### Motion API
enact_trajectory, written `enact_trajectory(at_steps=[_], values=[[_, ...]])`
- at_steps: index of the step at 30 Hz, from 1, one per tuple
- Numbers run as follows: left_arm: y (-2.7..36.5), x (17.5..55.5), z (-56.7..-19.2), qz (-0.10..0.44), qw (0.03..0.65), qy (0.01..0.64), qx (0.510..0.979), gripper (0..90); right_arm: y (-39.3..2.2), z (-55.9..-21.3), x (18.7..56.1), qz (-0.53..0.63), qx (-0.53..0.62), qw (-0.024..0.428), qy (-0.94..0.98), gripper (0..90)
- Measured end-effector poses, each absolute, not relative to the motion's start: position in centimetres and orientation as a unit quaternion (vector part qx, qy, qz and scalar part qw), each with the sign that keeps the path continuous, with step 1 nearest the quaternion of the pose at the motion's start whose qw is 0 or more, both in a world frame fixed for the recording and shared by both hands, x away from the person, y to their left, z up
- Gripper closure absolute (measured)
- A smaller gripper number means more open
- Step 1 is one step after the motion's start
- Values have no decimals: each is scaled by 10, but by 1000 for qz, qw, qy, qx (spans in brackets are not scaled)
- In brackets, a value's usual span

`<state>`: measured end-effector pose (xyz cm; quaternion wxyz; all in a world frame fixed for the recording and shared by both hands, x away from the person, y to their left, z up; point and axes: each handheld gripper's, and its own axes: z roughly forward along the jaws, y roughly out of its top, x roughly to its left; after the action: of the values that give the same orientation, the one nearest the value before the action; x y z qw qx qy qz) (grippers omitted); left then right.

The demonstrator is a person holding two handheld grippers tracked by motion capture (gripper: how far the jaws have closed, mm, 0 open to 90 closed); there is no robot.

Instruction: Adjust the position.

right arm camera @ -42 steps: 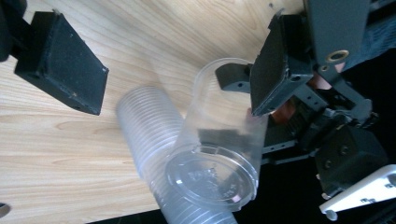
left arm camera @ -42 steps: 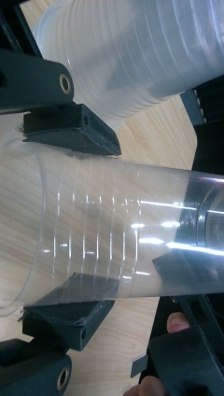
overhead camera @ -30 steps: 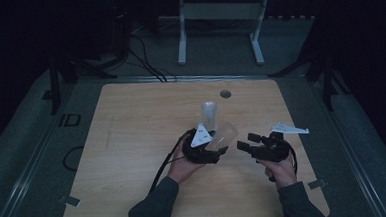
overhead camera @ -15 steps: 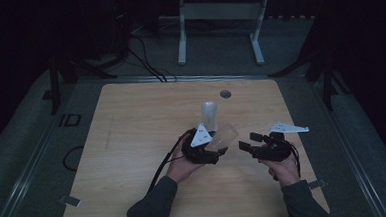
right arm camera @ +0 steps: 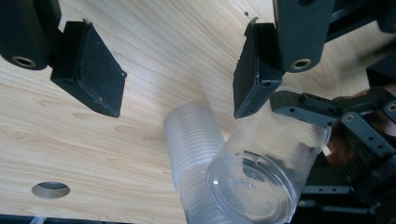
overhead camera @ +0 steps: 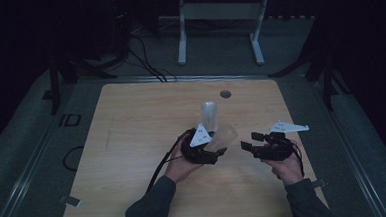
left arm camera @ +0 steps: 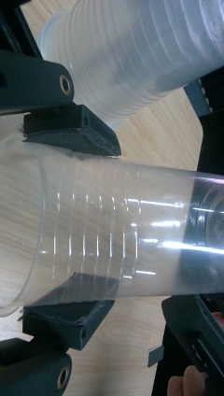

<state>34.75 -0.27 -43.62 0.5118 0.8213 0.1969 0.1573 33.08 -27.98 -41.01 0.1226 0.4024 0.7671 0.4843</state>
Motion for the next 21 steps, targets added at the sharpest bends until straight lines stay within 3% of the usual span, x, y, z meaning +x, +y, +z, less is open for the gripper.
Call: enact_trajectory(at_steps=[21], values=[[-3, 348, -435, 160, 490, 184, 837, 312, -273, -405, 331, 424, 378, 162, 807, 366]])
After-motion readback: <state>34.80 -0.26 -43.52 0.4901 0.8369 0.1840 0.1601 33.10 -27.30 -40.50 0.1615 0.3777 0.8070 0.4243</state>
